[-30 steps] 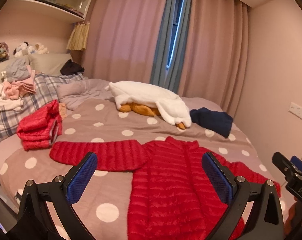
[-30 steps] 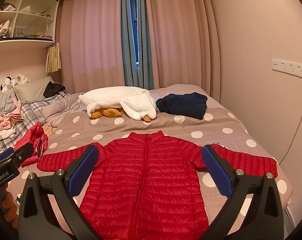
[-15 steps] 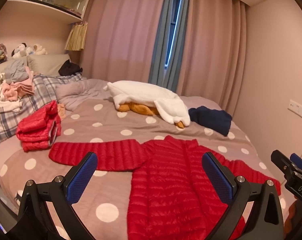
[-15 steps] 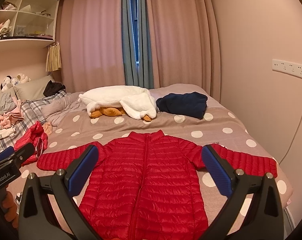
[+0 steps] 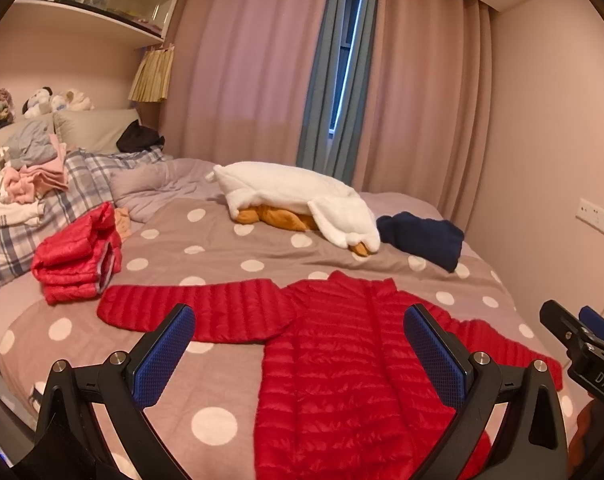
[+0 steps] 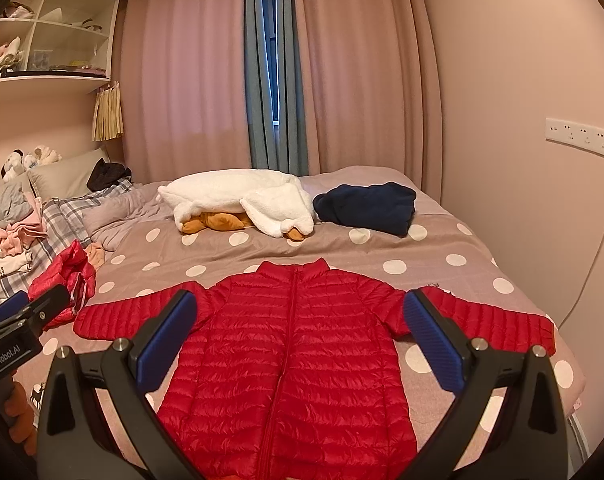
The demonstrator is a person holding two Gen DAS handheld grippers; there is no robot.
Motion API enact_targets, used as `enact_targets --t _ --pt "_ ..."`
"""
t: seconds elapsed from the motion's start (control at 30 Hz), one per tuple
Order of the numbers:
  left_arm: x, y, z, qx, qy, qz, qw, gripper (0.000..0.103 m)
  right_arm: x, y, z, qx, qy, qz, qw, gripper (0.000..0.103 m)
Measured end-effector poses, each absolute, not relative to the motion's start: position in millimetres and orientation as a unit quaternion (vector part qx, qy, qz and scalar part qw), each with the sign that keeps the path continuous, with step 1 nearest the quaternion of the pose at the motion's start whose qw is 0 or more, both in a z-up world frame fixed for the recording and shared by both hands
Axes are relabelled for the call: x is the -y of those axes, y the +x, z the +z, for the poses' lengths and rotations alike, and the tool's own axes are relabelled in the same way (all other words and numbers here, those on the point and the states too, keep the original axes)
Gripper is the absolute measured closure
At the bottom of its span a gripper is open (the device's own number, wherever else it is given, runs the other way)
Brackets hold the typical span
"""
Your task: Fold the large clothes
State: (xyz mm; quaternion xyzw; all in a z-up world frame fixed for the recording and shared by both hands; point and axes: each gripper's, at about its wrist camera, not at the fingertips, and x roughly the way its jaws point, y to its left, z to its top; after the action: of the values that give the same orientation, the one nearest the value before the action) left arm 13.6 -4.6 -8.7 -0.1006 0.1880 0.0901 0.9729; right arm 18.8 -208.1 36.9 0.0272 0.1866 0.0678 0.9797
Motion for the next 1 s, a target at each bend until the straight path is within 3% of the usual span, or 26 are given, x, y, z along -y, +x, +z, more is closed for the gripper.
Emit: enact_targets --t 0.2,0.43,0.67,0.73,0.87,1.0 --pt "4.1 23.4 -10.1 -0.169 -0.1 0.09 0.976 0.0 208.6 20.7 36.5 -0.185 0.028 0.063 0.98 0.0" --pt "-21.0 91.5 -38.3 -0.138 -0.15 0.13 0.97 0.0 239.1 65.6 22.0 -0.151 0.091 0.045 0.983 0.0" --pt "-61.2 177.3 -96.0 -0.202 -0.15 0.083 0.964 0.0 282.7 153.7 -46.6 -0.203 0.069 -0.024 0.976 0.0" --pt "-79.5 192.9 -119.5 -0.233 -0.18 0.077 0.952 0.0 315.5 187.1 -85.9 -0.274 0.12 -0.045 0.953 0.0" --pt "-110.6 212.4 -163.5 -0.284 -0.239 0.091 0.924 0.001 381.0 203.9 -129.4 -0.324 0.253 -0.081 0.908 0.001" --pt "-125.6 234.6 -207.5 -0.369 -0.293 0.065 0.88 0.017 436.8 190.2 -135.0 -0.315 0.281 -0.147 0.894 0.001"
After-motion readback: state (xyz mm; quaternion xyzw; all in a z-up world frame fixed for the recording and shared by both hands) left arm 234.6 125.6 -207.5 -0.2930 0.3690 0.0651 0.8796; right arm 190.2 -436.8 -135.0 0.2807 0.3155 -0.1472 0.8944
